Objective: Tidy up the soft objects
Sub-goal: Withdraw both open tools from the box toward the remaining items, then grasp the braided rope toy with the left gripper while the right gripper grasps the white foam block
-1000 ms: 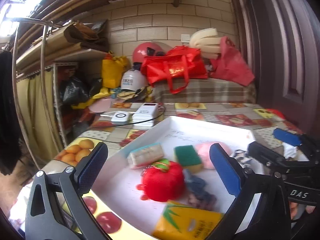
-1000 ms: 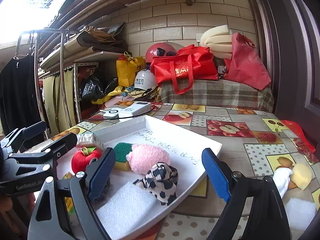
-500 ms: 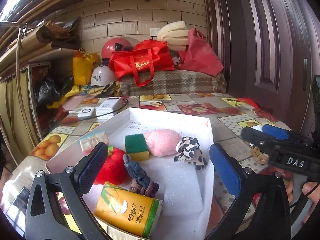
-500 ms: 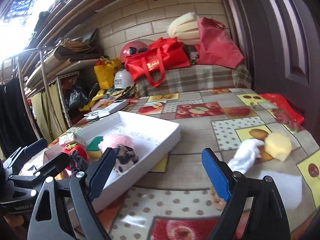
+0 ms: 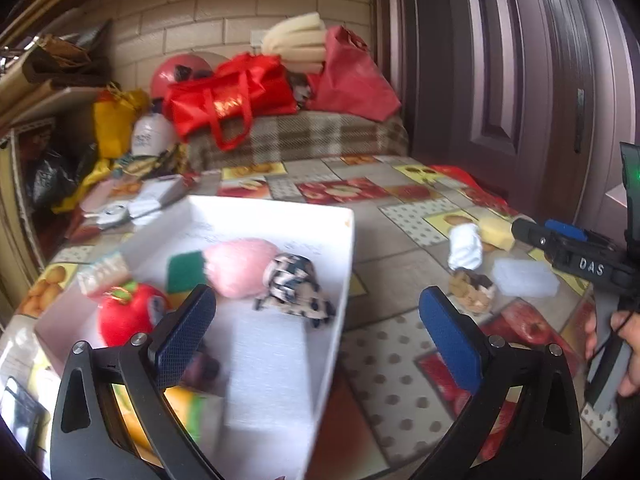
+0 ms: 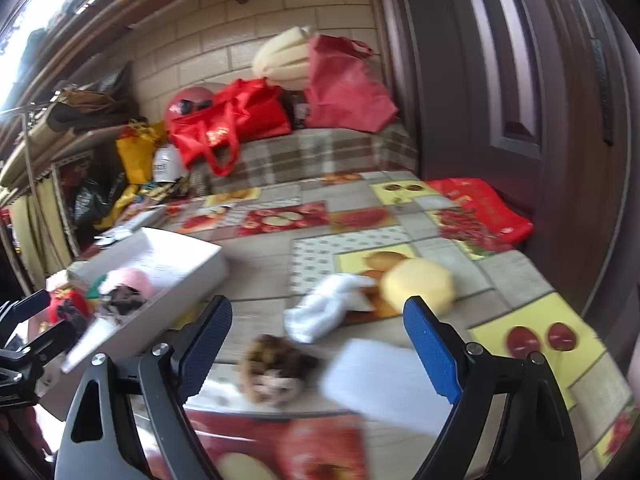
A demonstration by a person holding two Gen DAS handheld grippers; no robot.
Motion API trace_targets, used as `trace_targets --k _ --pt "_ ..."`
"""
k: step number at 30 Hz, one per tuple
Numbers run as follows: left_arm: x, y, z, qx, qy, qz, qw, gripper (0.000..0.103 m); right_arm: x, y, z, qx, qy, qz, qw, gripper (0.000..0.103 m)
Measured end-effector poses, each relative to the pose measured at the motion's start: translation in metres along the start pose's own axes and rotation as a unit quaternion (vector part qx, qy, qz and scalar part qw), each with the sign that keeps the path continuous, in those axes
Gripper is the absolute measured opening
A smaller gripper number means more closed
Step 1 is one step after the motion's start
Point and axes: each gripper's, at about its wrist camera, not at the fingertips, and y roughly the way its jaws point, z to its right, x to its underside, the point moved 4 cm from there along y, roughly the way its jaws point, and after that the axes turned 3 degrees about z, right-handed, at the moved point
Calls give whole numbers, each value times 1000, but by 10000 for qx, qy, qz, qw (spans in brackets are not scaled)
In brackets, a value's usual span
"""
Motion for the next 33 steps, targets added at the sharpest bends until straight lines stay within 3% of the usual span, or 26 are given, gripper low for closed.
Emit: trace_targets --k 5,9,13,17,18,24,29,31,33 --pt "1 11 29 347 260 -260 9987 103 0 -3 50 551 -155 -213 9981 88" --pt "3 23 56 644 531 -563 9949 102 6 0 77 424 124 -581 9973 88" --pt "6 38 84 973 836 -846 9881 102 10 3 53 -427 -188 -803 9957 88" --pt "7 58 107 1193 1092 -1164 9799 102 23 22 24 -738 -804 -1439 9836 88" --pt "7 62 110 1216 1130 -1230 9784 102 28 28 20 -785 -880 -1629 9796 89" --pt "10 71 117 1188 1174 -1422 9756 102 35 43 13 -532 -1679 -1850 9668 89" --pt "10 82 121 1154 1152 -1526 9747 102 33 50 22 -594 -1657 -1943 9650 87" --pt "7 89 124 1152 1165 -1537 9744 99 30 51 26 -645 -1526 -1928 9672 76" --pt "7 95 130 1223 1192 -1601 9722 87 27 52 31 -623 -1391 -1886 9702 50"
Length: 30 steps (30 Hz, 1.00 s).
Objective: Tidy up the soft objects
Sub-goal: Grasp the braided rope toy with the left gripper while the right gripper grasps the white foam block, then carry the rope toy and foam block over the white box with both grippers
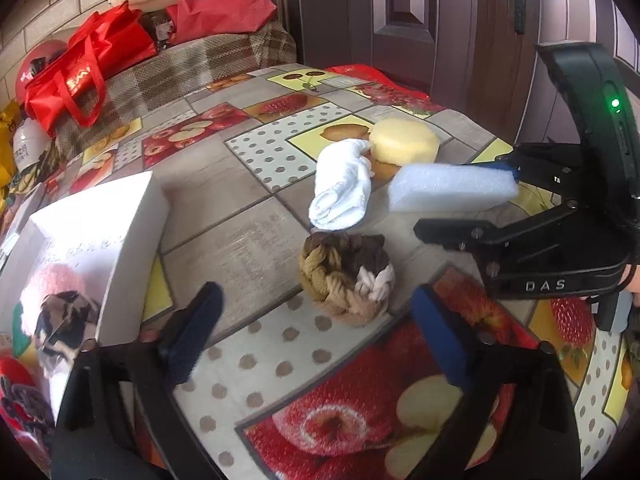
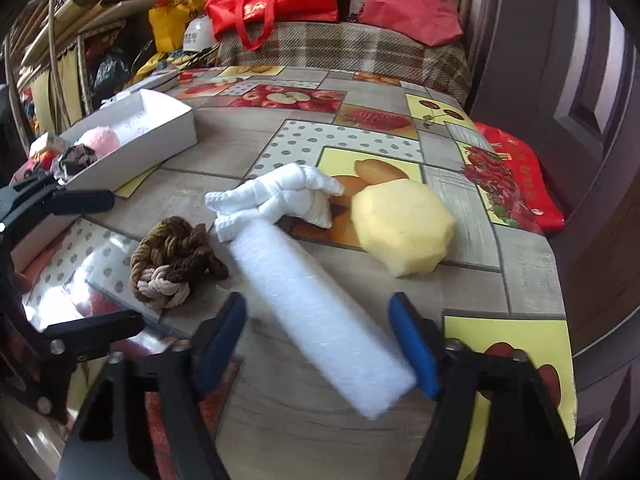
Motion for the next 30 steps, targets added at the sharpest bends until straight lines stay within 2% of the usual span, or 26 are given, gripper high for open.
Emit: trace_targets --k 1,2,5,10,11,13,15,17,25,30 --pt "-2 3 2 39 24 -44 10000 75 0 -1 2 -61 73 38 9999 44" --pt "-3 8 5 97 63 -123 9999 63 0 -4 4 -156 149 102 9997 43" --pt "-7 18 10 132 145 -265 9995 59 -1 -6 0 -299 80 151 9994 40" --pt "-15 31 15 131 92 -329 9993 59 -2 -1 -6 -149 -111 99 9998 39" --pt "-15 31 14 153 62 -324 9993 55 -2 -1 -4 -156 -61 109 9998 37" --pt "-15 29 12 158 11 -270 9995 35 -2 -2 3 -182 100 142 9997 35" --pt "-15 26 10 135 -52 -223 9996 33 -2 -4 7 -189 235 189 9994 27" --pt "-15 20 8 145 -116 -82 9998 32 -3 -8 12 -159 372 279 9988 24" --pt "-11 -21 5 -33 -216 754 9969 32 -6 -33 23 134 618 927 9937 20" --pt "-8 -34 2 -77 -253 960 9950 32 -7 -36 21 137 561 1036 9929 19"
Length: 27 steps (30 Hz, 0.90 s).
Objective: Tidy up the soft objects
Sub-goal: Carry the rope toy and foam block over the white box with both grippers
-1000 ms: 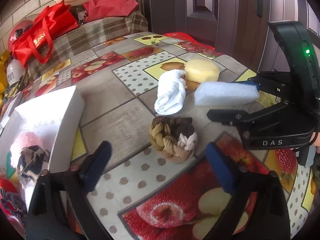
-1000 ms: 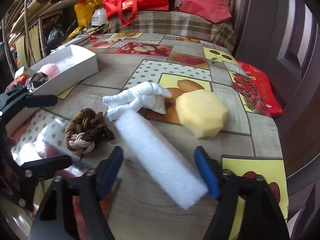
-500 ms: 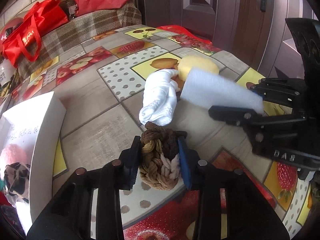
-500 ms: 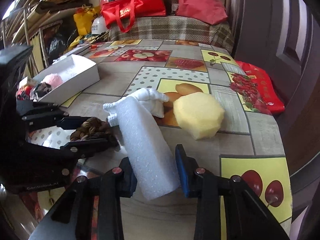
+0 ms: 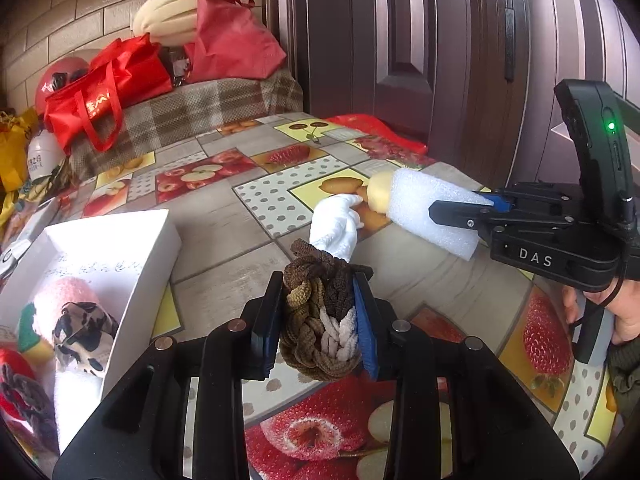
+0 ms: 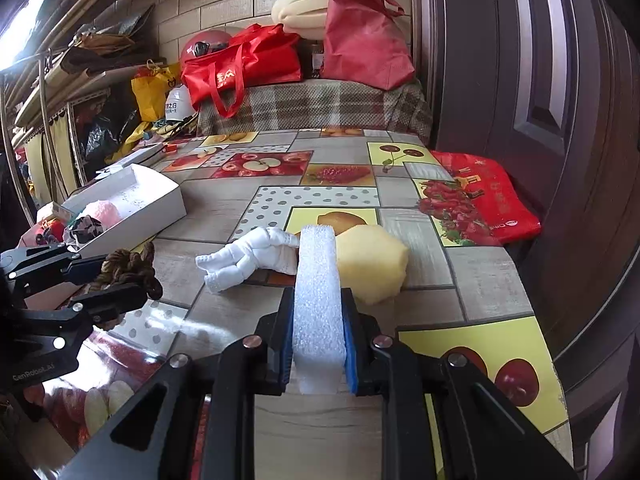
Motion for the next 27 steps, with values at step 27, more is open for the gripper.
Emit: trace_targets --k 27 --pt "31 -80 -36 -439 -348 670 9962 32 2 -51 -56 -297 219 1097 9933 19"
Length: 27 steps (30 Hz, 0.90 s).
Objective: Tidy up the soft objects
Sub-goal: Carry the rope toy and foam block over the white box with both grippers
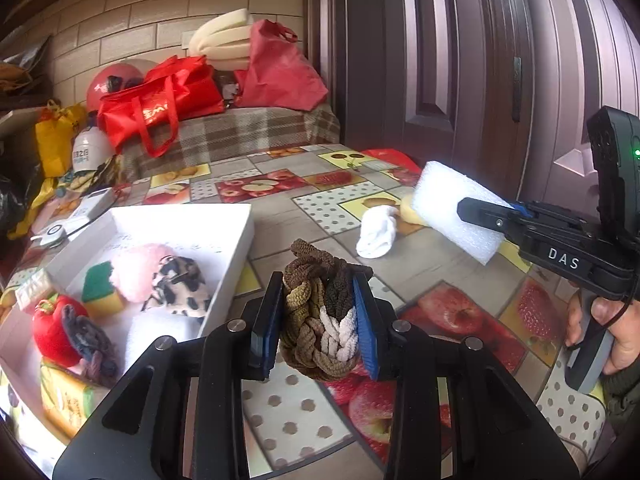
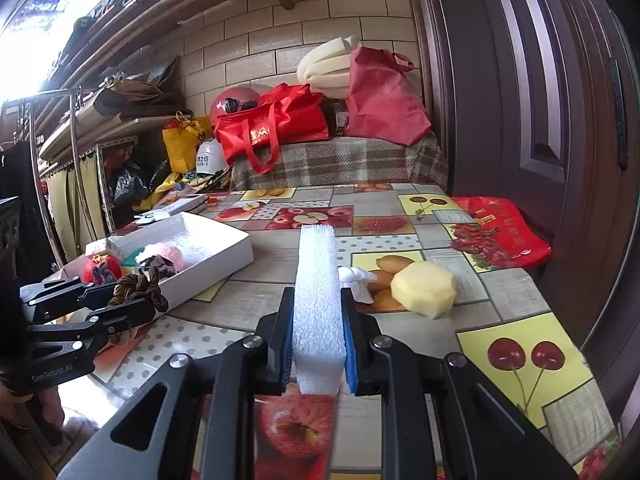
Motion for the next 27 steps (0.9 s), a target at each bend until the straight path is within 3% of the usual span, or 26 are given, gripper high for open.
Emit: trace_targets --k 19,27 --pt "12 -38 -65 -694 -216 302 9969 32 -1 2 -46 -285 -47 177 9994 19" --pt "15 -42 -69 -828 -189 335 9958 32 -1 5 -54 -315 -46 162 9994 19"
